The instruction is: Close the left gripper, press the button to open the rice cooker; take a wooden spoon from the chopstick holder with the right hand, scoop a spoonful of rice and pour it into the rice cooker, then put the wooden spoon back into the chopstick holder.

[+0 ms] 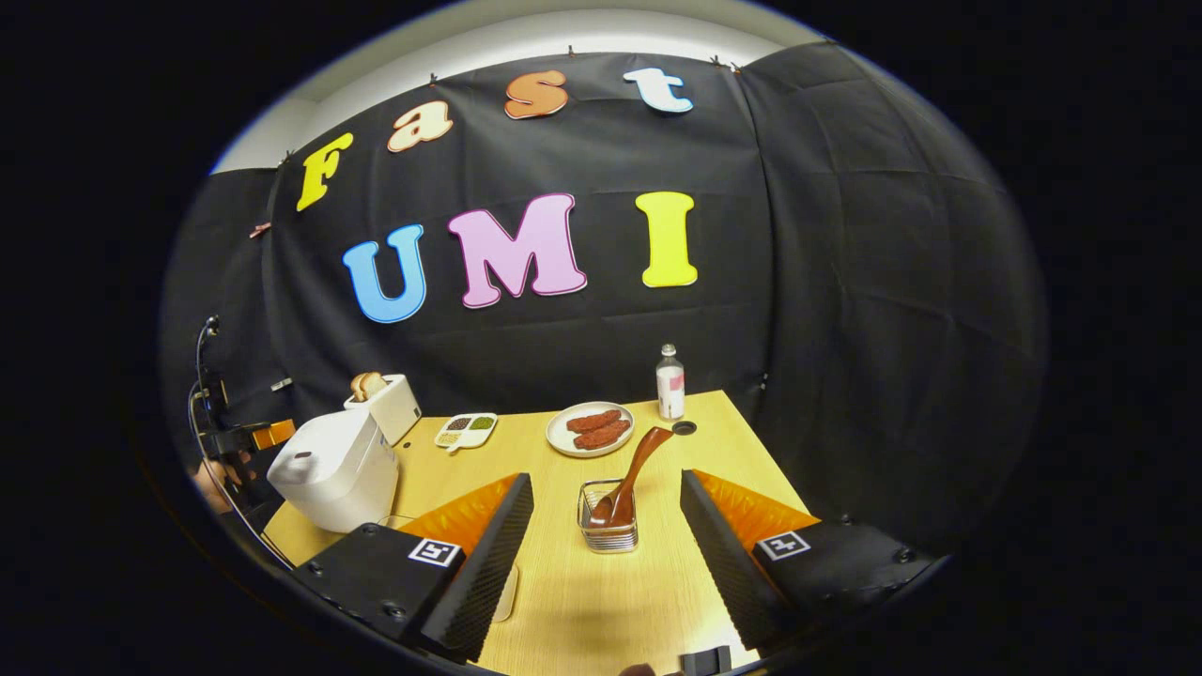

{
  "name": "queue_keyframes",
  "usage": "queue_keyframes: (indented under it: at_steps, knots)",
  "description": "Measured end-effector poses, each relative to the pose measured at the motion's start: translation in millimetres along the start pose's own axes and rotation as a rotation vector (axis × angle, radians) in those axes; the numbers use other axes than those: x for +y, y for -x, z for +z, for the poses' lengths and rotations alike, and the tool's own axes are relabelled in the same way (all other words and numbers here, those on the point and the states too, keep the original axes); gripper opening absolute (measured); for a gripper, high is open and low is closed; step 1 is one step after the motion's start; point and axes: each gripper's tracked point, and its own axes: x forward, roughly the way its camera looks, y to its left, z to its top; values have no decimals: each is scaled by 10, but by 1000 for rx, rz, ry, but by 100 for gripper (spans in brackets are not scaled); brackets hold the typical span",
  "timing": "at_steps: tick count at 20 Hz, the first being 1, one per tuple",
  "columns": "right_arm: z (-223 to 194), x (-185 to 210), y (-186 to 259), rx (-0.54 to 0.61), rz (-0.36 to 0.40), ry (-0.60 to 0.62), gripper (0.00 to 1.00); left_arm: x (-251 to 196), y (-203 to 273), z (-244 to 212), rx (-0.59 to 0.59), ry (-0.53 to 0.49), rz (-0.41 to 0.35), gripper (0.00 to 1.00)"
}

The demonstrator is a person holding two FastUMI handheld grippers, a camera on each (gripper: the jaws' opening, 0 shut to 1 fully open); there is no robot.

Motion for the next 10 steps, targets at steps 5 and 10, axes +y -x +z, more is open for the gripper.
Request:
queue_keyframes:
  at_steps: [5, 10]
  knots:
    - [253, 101, 55, -55, 15, 16, 98, -452, 508, 206, -60, 45, -100, 96]
    - [416, 179, 142, -103, 20, 21, 98, -705, 909, 274, -92, 25, -175, 96]
